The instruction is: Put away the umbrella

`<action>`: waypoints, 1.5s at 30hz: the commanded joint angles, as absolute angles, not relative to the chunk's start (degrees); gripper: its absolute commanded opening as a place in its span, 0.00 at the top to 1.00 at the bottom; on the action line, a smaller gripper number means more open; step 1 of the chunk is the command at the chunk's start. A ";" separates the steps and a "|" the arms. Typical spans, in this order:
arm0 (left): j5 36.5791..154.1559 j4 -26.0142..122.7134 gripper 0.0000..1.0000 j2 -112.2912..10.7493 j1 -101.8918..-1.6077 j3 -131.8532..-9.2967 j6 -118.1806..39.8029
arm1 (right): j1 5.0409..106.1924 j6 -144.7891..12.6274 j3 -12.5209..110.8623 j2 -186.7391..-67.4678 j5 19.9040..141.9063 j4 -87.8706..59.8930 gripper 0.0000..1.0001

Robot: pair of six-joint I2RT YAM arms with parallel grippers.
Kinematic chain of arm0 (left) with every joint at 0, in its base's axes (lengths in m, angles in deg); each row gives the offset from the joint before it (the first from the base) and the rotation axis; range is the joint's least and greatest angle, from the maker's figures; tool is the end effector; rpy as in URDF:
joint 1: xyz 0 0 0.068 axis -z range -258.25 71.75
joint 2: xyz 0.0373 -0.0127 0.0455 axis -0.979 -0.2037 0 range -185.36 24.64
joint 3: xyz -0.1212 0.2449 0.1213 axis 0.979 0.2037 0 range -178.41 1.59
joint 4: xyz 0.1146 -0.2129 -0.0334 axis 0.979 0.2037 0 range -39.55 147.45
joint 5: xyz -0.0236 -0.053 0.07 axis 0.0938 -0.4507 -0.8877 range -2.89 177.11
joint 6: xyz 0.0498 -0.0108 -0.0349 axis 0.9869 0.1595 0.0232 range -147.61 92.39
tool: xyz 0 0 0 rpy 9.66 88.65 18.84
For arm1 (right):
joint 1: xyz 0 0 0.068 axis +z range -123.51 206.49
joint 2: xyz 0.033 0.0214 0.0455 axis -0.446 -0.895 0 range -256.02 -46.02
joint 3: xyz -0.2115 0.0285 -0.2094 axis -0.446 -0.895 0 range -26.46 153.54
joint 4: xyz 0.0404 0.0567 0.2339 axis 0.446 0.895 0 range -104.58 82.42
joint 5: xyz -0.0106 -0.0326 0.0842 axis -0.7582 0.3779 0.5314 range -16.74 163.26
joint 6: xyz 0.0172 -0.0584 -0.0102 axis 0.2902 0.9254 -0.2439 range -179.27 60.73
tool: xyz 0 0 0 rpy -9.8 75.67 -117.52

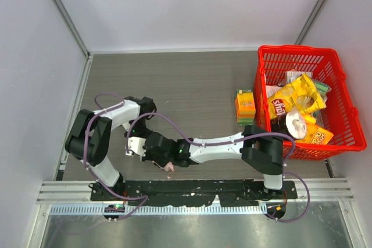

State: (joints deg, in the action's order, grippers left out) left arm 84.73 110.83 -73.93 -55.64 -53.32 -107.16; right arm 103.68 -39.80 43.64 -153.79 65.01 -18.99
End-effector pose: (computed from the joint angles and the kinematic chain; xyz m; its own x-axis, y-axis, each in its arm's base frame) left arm 0.2217 -0.0901 0.1714 -0.5492 -0.8357 0.0044 -0.8094 0.5333 0.2457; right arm 0.1008 0.4129 0.2339 0.1981 -0.6164 -0.7621 -0.9253 0.1390 -0.3529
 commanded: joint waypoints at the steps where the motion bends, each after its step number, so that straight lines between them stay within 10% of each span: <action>1: 69.97 76.90 1.00 -78.72 -55.66 -48.94 -116.03 | 105.50 -42.91 45.35 -154.83 71.41 -28.12 0.99; 32: 69.27 76.12 1.00 -84.61 -58.65 -52.90 -122.79 | 98.47 -75.78 33.66 -147.10 89.52 -43.59 0.99; 45: 66.89 77.35 1.00 -85.58 -58.56 -53.78 -124.03 | 100.05 -64.36 32.60 -152.55 83.71 -37.97 0.99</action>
State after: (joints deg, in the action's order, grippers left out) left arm 86.70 114.46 -77.67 -57.47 -56.23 -112.97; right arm 96.90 -66.56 31.75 -151.71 79.05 -36.89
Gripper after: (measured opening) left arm 0.384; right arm 0.033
